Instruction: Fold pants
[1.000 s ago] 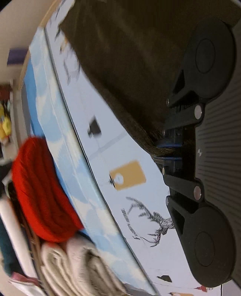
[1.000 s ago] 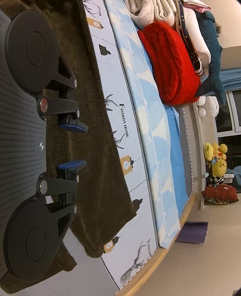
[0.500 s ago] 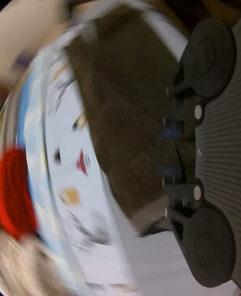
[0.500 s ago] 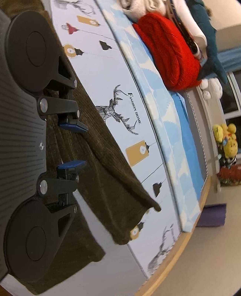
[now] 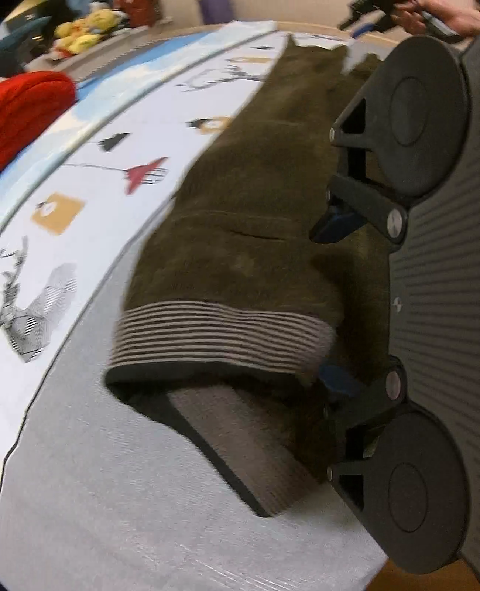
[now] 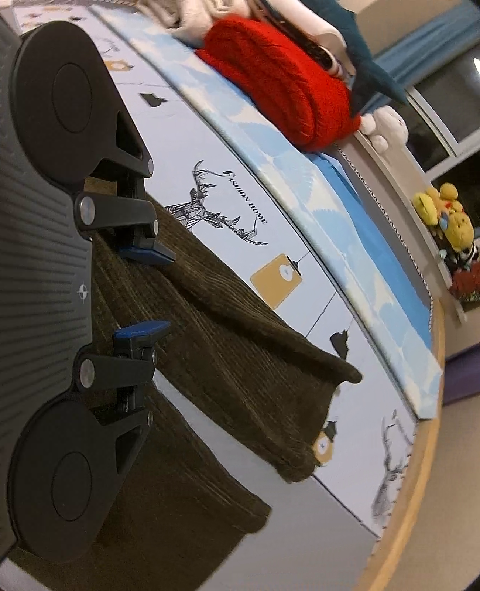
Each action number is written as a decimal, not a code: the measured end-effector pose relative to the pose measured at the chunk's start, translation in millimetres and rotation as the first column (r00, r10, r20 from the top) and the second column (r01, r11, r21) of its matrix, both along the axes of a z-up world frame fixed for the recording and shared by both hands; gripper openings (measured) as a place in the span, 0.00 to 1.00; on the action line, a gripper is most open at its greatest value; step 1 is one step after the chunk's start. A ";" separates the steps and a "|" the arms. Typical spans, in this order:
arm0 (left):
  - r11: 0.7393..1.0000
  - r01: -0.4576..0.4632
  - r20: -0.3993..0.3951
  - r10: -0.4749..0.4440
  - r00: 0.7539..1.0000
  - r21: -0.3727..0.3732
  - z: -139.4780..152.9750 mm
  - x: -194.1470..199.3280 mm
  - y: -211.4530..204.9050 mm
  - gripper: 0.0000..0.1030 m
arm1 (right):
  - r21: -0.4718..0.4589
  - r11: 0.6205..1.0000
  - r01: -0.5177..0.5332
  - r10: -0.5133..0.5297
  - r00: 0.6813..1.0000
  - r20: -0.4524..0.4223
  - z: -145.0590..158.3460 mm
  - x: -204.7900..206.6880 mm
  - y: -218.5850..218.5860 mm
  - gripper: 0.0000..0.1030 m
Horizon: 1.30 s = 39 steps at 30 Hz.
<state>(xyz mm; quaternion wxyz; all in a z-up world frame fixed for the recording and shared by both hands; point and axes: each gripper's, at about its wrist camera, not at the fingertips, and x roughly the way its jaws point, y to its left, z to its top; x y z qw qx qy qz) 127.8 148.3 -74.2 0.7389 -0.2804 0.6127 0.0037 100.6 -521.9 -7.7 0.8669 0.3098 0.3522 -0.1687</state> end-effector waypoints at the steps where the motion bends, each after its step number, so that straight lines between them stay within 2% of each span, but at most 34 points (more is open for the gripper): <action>1: 1.000 -0.013 0.001 0.013 1.000 -0.002 -1.4 0.5 0.0 0.74 | 0.008 1.000 0.004 -0.004 1.000 0.010 -3.0 3.2 -1.1 0.36; 2: 0.999 -0.030 0.002 0.030 1.000 0.011 -1.0 2.9 1.8 0.68 | 0.005 1.000 0.004 -0.004 1.000 0.013 -4.7 6.6 -1.7 0.37; 3: 0.998 -0.042 0.016 0.041 0.999 0.048 1.9 4.8 3.2 0.49 | -0.003 1.000 0.003 -0.003 1.000 0.013 -8.0 11.7 -1.7 0.39; 4: 0.994 -0.044 0.034 0.041 0.999 0.096 5.8 6.7 4.2 0.37 | -0.007 1.000 0.000 0.000 1.000 0.009 -11.8 17.5 -2.1 0.40; 6: 0.988 -0.054 0.100 0.039 0.994 0.148 17.9 10.0 5.5 0.30 | 0.004 1.000 -0.003 0.003 1.000 0.003 -19.4 28.0 -4.0 0.40; 10: 0.969 -0.039 0.228 -0.018 0.974 0.244 41.4 15.1 -1.7 0.28 | 0.037 0.999 -0.004 0.005 1.000 -0.013 -36.7 50.9 -8.0 0.40; 12: 0.966 -0.025 0.225 -0.035 0.974 0.256 41.1 17.8 -5.4 0.28 | 0.051 0.999 0.005 -0.004 1.000 -0.018 -45.3 61.2 -10.8 0.40; 17: 0.976 -0.029 0.175 -0.009 0.984 0.214 32.3 23.0 -2.7 0.30 | 0.098 0.994 0.052 -0.046 0.997 -0.061 -73.2 88.4 -19.4 0.40; 21: 0.975 -0.009 0.169 -0.030 0.985 0.223 30.4 26.4 -2.1 0.30 | 0.088 0.993 0.076 -0.069 0.994 -0.081 -90.4 104.7 -21.3 0.40; 23: 0.975 -0.006 0.162 -0.031 0.986 0.221 31.3 25.7 -0.8 0.31 | 0.082 0.995 0.061 -0.055 0.996 -0.073 -94.5 109.5 -20.2 0.27; 24: 0.975 -0.003 0.162 -0.034 0.986 0.222 32.0 26.1 -0.8 0.31 | 0.071 0.996 0.047 -0.042 0.997 -0.071 -96.6 111.7 -18.7 0.10; 25: 0.975 0.001 0.162 -0.039 0.986 0.223 33.3 26.6 -0.5 0.31 | 0.047 0.998 0.036 -0.033 0.997 -0.074 -96.6 114.2 -16.8 0.05; 29: 0.972 0.013 0.179 -0.056 0.982 0.237 40.7 28.3 -3.8 0.29 | -0.022 1.000 0.010 -0.011 1.000 -0.020 -77.1 115.0 -14.6 0.03; 32: 0.967 0.014 0.207 -0.069 0.976 0.253 50.7 26.7 -6.9 0.28 | -0.046 0.999 -0.002 0.004 0.998 0.055 -46.3 104.1 -11.8 0.03; 35: 0.966 0.014 0.233 -0.077 0.969 0.258 59.6 21.0 -7.2 0.27 | -0.062 0.998 -0.013 0.018 0.996 0.088 -18.8 81.5 -9.2 0.03; 39: 0.968 -0.004 0.269 -0.066 0.961 0.250 72.4 5.5 0.8 0.25 | -0.118 0.991 -0.059 0.070 0.994 0.084 8.2 38.4 -4.0 0.03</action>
